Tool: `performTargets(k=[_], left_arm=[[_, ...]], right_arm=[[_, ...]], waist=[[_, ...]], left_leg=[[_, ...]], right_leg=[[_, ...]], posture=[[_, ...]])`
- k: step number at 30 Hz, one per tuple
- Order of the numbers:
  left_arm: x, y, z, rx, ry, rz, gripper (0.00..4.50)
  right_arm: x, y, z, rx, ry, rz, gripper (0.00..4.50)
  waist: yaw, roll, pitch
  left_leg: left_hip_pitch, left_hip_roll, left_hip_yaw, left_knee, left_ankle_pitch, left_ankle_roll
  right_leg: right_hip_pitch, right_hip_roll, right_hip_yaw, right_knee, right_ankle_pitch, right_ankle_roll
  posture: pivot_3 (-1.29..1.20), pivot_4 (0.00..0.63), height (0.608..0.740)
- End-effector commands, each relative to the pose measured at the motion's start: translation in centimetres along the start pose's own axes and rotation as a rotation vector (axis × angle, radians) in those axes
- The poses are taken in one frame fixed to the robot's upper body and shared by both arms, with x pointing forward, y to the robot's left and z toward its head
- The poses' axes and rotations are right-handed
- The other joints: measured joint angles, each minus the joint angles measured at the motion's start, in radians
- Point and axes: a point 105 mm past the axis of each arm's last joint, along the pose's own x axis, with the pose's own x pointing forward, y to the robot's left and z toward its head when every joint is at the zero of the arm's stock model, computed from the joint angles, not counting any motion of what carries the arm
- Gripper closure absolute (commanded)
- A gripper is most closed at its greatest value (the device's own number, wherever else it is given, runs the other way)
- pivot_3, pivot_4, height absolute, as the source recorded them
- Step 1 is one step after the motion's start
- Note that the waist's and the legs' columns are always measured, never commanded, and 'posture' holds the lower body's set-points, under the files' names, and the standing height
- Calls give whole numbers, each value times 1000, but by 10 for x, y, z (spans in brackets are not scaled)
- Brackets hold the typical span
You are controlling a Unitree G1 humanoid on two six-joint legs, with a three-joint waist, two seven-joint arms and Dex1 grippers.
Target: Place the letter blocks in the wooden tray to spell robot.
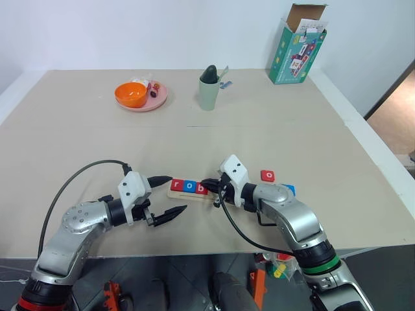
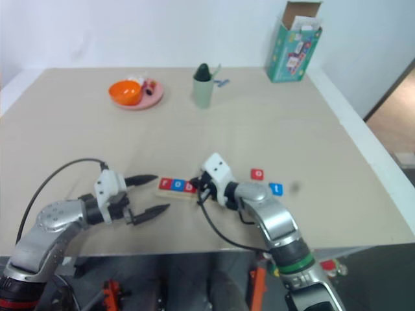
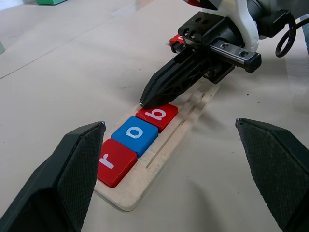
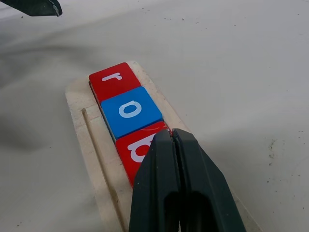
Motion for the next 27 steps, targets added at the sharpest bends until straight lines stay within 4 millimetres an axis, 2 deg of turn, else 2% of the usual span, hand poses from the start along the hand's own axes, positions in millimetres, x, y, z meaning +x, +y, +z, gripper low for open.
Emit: performTargets(k=[1, 6, 7, 8, 10, 12, 14, 15, 16, 17, 19, 23, 27], left_arm=[[0, 0, 10, 35, -27, -2, 0], [-1, 0, 10, 36, -26, -1, 0], [-1, 0, 10, 36, -25, -1, 0], [-1, 0, 10, 36, -24, -4, 0], [0, -2, 10, 40, -23, -16, 0], [0, -4, 11, 41, -25, -34, 0], [0, -6, 12, 40, -26, -54, 0], [1, -9, 13, 38, -28, -75, 0], [1, -11, 14, 35, -30, -98, 0], [1, -14, 15, 31, -30, -120, 0], [1, -19, 17, 26, -29, -162, 0], [3, -25, 19, 25, -20, -230, 0], [6, -25, 21, 25, -22, -252, 0]], right_arm=[[-2, 0, 12, -38, -41, -6, 4488], [-4, -16, 26, -27, -102, -88, 4488], [-5, -19, 28, -24, -113, -99, 4000], [-9, -25, 38, 0, -154, -122, 3766], [-19, -34, 56, 47, -228, -149, 3000], [-30, -41, 67, 88, -272, -172, 2349], [-40, -47, 71, 129, -296, -206, 1673], [-48, -52, 71, 161, -302, -238, 1170], [-57, -58, 69, 195, -308, -279, 1003], [-65, -63, 66, 226, -311, -320, 535], [-80, -71, 55, 294, -293, -408, 41], [-98, -73, 27, 292, -200, -583, 41], [-99, -69, 13, 298, -153, -699, 41]], waist=[[0, 0, 0], [0, 0, 0], [0, 0, 0], [0, 0, 0], [0, 0, 0], [0, 0, 0], [0, 0, 0], [0, 0, 0], [0, 0, 0], [0, 0, 0], [2, 0, 0], [2, 0, 0], [-4, 0, 0]], left_leg=[[0, 0, 0, 0, 0, 0], [0, 0, 0, 0, 0, 0], [0, 0, 0, 0, 0, 0], [0, 0, 0, 0, 0, 0], [0, 0, 0, 0, 0, 0], [0, 0, 0, 0, 0, 0], [0, 0, 0, 0, 0, 0], [-1, 0, 0, 0, 0, 0], [-1, 0, 0, 0, 0, 0], [-1, 0, 0, 0, 0, 0], [-2, 0, -1, -1, 0, 0], [-2, -1, -1, -1, 0, 0], [0, 0, 1, -1, 0, 0]], right_leg=[[0, 0, 0, 0, 0, 0], [0, 0, 0, 0, 0, 0], [0, 0, 0, 0, 0, 0], [0, 0, 0, 0, 0, 0], [0, 0, 1, 0, 0, 0], [0, 0, 0, 0, 0, 0], [0, 0, 0, 0, 0, 0], [0, 0, -1, 0, 0, 0], [0, 0, 0, 0, 0, 0], [0, 0, 0, 0, -1, 0], [0, 0, -1, 0, -1, 0], [-1, -1, 0, 0, -1, 1], [-1, 0, 1, 0, 0, 0]], posture=[[0, 150, 740], [0, 150, 740], [0, 150, 740], [0, 150, 740], [0, 150, 740], [0, 150, 740], [0, 150, 740], [0, 150, 740], [0, 150, 740], [0, 150, 740], [0, 150, 740], [0, 150, 740], [0, 150, 740]])
